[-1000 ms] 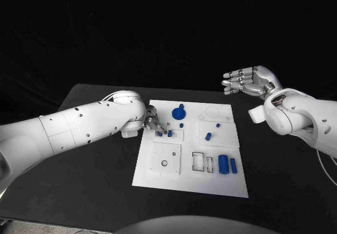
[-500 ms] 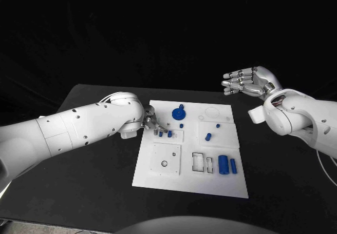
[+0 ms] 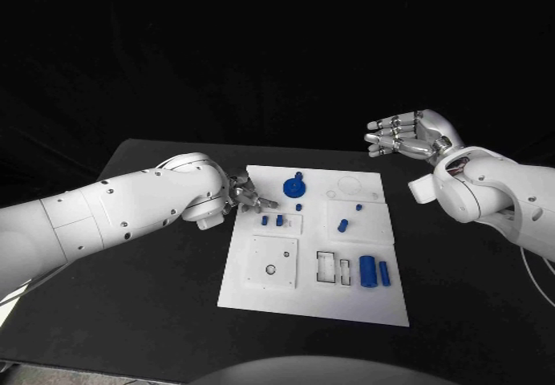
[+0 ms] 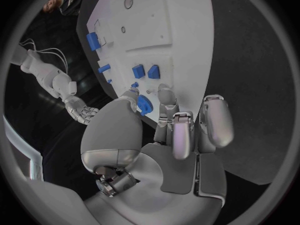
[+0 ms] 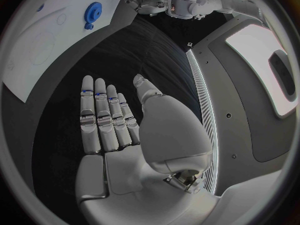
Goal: Assemble the parts on the task board
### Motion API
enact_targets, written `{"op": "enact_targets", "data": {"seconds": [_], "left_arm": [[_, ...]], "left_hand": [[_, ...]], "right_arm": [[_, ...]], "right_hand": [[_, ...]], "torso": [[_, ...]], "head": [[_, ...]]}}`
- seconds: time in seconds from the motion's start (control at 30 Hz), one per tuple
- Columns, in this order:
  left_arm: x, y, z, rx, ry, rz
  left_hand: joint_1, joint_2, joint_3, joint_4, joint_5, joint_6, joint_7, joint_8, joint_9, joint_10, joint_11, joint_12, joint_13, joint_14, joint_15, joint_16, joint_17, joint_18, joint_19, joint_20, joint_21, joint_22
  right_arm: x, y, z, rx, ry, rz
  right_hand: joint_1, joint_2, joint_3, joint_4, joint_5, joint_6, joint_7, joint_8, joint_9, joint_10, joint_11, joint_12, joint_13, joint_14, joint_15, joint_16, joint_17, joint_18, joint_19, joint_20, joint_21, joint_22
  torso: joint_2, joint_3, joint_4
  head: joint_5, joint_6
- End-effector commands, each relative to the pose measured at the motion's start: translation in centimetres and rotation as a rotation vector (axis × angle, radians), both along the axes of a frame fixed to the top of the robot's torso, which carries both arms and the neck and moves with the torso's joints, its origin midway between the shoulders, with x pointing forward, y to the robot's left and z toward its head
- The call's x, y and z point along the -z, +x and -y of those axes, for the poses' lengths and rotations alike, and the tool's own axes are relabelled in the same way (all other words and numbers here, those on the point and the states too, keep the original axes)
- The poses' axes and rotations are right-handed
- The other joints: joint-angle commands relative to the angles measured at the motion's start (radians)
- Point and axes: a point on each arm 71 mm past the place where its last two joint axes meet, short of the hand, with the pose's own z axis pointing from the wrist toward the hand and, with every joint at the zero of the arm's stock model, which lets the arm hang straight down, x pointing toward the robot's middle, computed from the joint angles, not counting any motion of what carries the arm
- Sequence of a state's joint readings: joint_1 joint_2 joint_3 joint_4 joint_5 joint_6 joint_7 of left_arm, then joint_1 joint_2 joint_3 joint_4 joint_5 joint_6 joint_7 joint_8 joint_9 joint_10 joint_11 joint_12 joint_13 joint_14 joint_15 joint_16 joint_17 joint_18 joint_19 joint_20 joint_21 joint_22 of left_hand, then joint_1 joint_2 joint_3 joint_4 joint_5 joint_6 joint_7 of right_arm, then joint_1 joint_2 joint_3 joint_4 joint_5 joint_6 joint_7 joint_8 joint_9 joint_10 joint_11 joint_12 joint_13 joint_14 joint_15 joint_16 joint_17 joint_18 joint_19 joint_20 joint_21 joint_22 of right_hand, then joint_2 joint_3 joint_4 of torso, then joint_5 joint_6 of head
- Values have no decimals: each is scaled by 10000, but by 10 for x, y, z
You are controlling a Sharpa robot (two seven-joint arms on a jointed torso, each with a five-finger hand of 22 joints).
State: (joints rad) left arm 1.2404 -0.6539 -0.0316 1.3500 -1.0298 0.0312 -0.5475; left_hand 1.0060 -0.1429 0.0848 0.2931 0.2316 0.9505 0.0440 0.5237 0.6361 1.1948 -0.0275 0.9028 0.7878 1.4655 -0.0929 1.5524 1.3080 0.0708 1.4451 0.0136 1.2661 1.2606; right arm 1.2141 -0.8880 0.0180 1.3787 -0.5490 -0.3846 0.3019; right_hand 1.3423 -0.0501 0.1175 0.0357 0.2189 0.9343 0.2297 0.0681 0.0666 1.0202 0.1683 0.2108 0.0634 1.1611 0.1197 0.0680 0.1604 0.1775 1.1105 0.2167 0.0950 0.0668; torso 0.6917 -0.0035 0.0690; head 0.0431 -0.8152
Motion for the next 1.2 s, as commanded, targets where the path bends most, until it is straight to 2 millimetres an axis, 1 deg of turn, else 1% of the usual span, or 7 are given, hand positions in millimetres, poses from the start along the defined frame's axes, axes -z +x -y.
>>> {"op": "enact_targets", "data": {"seconds": [0.03, 0.1, 0.17, 0.37, 0.5, 0.77, 1.2], "left_arm": [[-12, 5, 5, -409, -3154, 917], [-16, 9, 3, -570, -3994, 1413], [-21, 12, 2, -477, -4491, 2118], [-31, 12, 21, 1612, -3986, 4060], [-29, 7, 40, 3119, -3160, 4841], [-14, 6, 64, 4556, -1195, 4960], [0, 7, 89, 5328, 45, 4592]], "left_hand": [[202, 58, -480, -22, 34, -661, 360, -294, -250, -986, 343, -916, -843, 351, 321, -1114, 683, 520, -964, 249, -2280, -1978], [567, 198, -881, 9, -4, -1299, 720, -602, -582, -1827, 716, -1438, -1233, -895, 636, -3194, -1857, 1011, -2379, 554, -5474, -4704], [1705, 348, -874, -307, -64, -1674, 1044, -868, -996, -2594, 1027, -1962, -1697, -2286, 934, -5354, -4192, 1057, -2816, 825, -6514, -5419], [4593, 590, 209, -1559, -240, -1853, 972, -1407, -1916, -3258, 1031, -3219, -2997, -2943, 929, -6799, -5795, 1135, -2666, 916, -7431, -6199], [4869, 229, 753, -1682, -564, -1087, 740, -2231, -3144, -2791, 1026, -4308, -4474, -1964, 870, -6345, -5490, 1120, -1855, 794, -7661, -6561], [4629, -99, 1167, -1690, -628, -129, 711, -3097, -4153, -2441, 1012, -5245, -5787, 202, 779, -2277, -1175, 836, -81, 662, -5449, -4854], [4490, -116, 1386, -1742, -623, 565, 625, -3486, -4591, -1693, 832, -5780, -6514, 360, 531, -2233, -1558, 602, 539, 417, -3775, -3346]], "right_arm": [[1, 0, -2, -183, -36, -19], [2, 0, -2, -178, -39, -31], [2, 0, -1, -172, -41, -44], [5, -1, -1, -171, -40, -86], [6, -1, -2, -186, -36, -105], [7, -1, -4, -235, -21, -132], [8, -1, -7, -296, -26, -117]], "right_hand": [[-62, 20, -21, -50, 66, -10, 34, -63, -13, -22, 12, 18, -13, -65, -13, -55, -10, 63, 35, 48, -54, -10], [-62, 20, -21, -50, 66, -10, 34, -63, -13, -22, 12, 18, -13, -65, -13, -55, -10, 63, 35, 48, -54, -10], [-62, 20, -21, -50, 66, -10, 34, -63, -13, -22, 12, 18, -13, -65, -13, -55, -10, 63, 35, 48, -54, -10], [-62, 20, -21, -50, 66, -10, 34, -63, -13, -22, 12, 18, -13, -65, -13, -55, -10, 63, 35, 48, -54, -10], [-67, 37, -27, -59, 81, -16, 35, -61, -13, -30, 14, 19, -11, -70, -9, -52, -39, 64, 36, 53, -77, -12], [-62, 46, -23, -64, 86, -12, 31, -58, -12, -27, 11, 22, -10, -68, -10, -50, -45, 65, 38, 54, -82, -11], [-62, 46, -23, -64, 86, -12, 31, -58, -12, -27, 11, 22, -10, -68, -10, -50, -45, 65, 38, 54, -82, -11]], "torso": [[-2, 9, 10], [-4, 8, 14], [-3, 6, 9], [9, -10, -6], [16, -14, -18], [19, 4, -28], [53, -3, -41]], "head": [[-34, 40], [-52, 60], [-63, 82], [-155, 182], [-207, 210], [-242, 282], [-318, 271]]}}
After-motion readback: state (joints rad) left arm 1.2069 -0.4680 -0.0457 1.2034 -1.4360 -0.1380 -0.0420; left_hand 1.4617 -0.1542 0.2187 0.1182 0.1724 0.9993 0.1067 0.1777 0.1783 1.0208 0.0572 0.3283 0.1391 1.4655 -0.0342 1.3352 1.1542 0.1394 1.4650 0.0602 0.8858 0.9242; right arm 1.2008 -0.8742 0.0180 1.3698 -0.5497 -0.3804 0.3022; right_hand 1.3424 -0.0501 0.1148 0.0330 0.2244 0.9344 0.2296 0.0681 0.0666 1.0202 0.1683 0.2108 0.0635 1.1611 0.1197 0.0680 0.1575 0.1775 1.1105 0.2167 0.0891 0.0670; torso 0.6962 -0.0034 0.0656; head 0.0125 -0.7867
